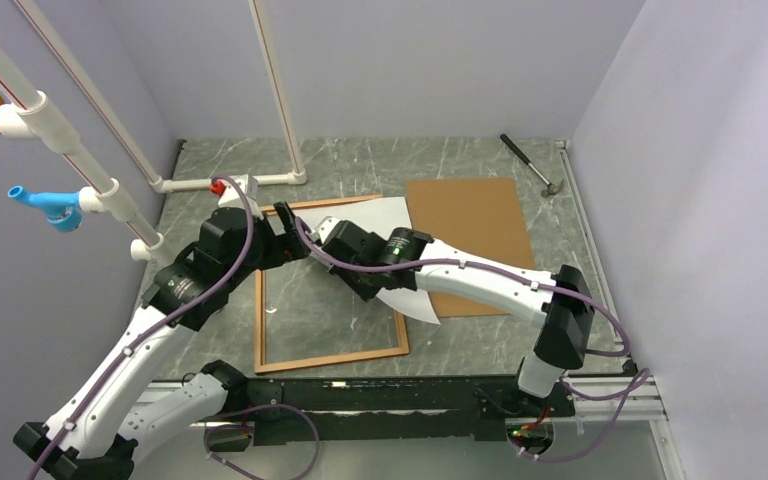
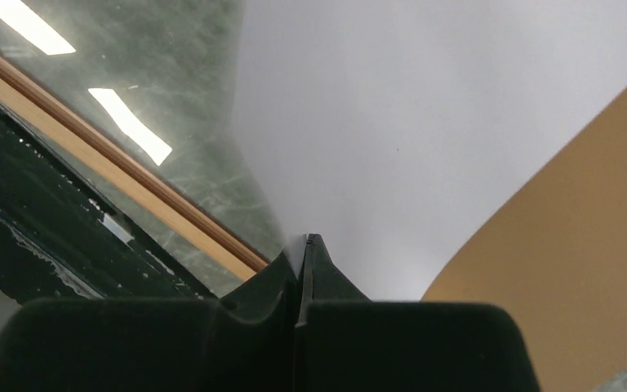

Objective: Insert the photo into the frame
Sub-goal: Turn over the photo from the photo frame.

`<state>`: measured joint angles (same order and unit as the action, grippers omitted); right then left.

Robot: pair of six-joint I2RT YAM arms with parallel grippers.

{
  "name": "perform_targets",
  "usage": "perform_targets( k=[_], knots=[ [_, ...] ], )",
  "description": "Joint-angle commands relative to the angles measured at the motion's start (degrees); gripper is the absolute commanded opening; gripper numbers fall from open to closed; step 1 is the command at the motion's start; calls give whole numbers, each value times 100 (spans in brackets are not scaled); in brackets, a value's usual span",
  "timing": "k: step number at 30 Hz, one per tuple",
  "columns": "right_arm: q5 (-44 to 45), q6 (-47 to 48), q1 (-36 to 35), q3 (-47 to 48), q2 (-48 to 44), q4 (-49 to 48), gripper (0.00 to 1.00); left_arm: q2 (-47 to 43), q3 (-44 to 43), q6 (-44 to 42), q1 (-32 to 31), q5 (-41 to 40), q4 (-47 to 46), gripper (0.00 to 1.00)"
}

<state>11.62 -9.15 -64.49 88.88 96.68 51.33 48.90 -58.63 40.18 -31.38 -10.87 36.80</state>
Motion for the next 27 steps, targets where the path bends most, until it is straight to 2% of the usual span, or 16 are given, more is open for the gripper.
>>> perform_targets(
  k=[1,2,3,4,7,9,11,14,20,27],
  knots=[
    [-49,-102,-161,-220,58,-359,0,-263,-153,94,50,-204,27,100],
    [-88,-133,-192,-283,61,-433,0,-293,-154,97,51,-208,31,99],
    [-150,-176,-199,-336,49,-498,5,-309,-168,96,52,-217,47,99],
    [-199,-223,-204,-377,33,-546,14,-325,-180,95,59,-229,83,99],
    [-332,-342,-204,-485,-84,-730,52,-350,-218,62,59,-277,151,99],
    [-435,-382,-182,-531,-207,-836,70,-364,-211,26,56,-266,151,99],
    [-688,-402,-115,-579,-324,-937,81,-372,-206,15,60,-253,140,99],
    [-1396,-439,130,-787,-553,-1183,87,-360,-221,-12,63,-220,149,99],
    [-2942,-649,1137,-1429,-1224,-1866,90,-398,-164,-28,64,-53,-10,99],
    [-4019,-912,2861,-2277,-1756,-2305,89,-91,-222,-106,67,339,-127,99]
  ],
)
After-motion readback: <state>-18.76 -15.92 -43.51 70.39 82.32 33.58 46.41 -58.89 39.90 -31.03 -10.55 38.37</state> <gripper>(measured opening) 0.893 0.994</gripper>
